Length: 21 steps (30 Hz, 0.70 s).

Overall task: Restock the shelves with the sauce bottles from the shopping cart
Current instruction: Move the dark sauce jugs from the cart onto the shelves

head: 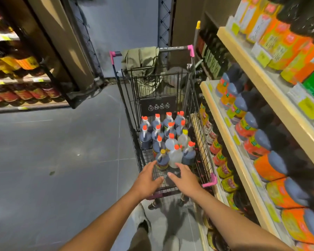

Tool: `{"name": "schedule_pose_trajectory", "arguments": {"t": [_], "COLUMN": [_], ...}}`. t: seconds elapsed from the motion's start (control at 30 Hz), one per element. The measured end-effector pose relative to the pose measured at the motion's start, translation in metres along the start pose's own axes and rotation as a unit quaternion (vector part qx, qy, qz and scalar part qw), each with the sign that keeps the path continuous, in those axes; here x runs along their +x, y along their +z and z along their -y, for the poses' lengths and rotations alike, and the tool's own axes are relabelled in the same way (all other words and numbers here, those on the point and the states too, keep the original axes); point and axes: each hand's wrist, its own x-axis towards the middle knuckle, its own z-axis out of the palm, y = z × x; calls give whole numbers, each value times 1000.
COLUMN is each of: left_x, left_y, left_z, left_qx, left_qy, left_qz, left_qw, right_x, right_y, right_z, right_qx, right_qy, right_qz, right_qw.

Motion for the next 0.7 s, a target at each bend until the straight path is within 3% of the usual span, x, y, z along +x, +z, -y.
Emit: {"name": "schedule_pose_trajectory", "arguments": {"t": [0.4, 0.47, 0.5, 0.53, 0.6, 0.63, 0.67, 0.7], "left_x": [111, 124, 130, 136, 148, 153, 158, 164], "left_y": [-66, -67, -66, -65, -62, -61, -59, -56], "left_z": [22, 25, 27, 30, 34, 36, 38, 40], "left_qx": [3, 0, -2, -4, -6, -6, -5, -2], "left_qy": [14, 3, -6, -14, -26, -30, -31, -28], "left_qz": [59, 67, 69, 70, 72, 71, 70, 66], "left_qw": [998, 998, 998, 997, 997, 997, 997, 997], "right_x": [113, 122, 129, 137, 164, 168, 172, 179], "right_y": [0, 7, 10, 13, 28, 34, 39, 47], "right_z": [27, 27, 27, 25, 4, 5, 7, -1], "right_qx": [-10, -55, -16, 21, -7, 28, 72, 41], "right_qy": [101, 97, 114, 139, 96, 163, 206, 192], "right_qz": [32, 52, 44, 109, 147, 191, 146, 84], "right_qw": [994, 992, 992, 984, 984, 968, 965, 977]}}
